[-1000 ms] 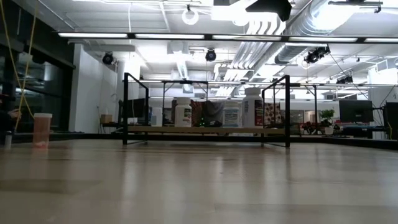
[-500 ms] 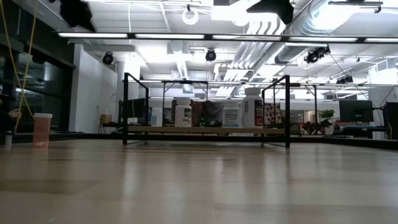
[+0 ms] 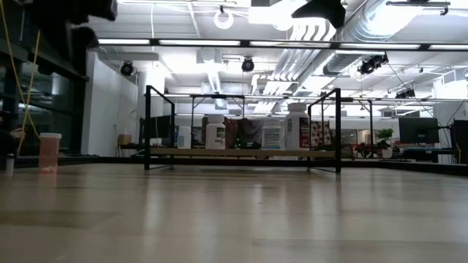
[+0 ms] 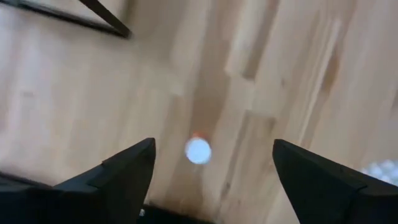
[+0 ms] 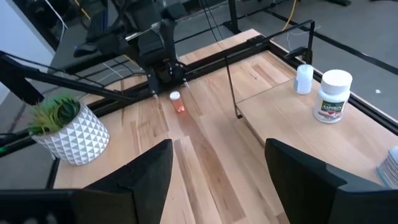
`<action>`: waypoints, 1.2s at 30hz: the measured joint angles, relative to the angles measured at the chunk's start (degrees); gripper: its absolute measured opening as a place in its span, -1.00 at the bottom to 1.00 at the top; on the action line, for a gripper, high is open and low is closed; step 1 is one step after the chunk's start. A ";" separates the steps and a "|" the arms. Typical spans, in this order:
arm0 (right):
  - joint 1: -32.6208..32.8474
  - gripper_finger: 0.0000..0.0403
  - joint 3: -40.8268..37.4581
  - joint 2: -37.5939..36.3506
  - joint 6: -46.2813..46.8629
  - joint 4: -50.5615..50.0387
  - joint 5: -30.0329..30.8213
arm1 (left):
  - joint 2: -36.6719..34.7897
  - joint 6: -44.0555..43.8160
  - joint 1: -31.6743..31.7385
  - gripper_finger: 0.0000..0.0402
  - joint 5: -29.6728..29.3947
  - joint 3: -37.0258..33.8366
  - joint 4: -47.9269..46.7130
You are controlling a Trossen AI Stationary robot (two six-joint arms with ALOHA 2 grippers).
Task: Pick and place medicine bottles onto shelf by color
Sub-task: Put the orange pill bottle on the shelf
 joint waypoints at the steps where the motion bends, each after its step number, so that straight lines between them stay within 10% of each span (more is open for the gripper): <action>1: 0.00 0.23 0.00 0.00 -0.04 -0.38 0.00 | -0.02 0.50 0.00 0.59 1.22 -1.52 0.55; 10: 0.00 0.23 0.00 -0.01 -0.06 -2.51 0.00 | -1.48 5.50 -0.02 0.60 2.74 -16.64 9.75; 36: 0.00 0.23 0.00 -0.02 -1.52 -2.49 2.93 | 17.35 3.05 2.93 0.57 3.82 -16.17 10.86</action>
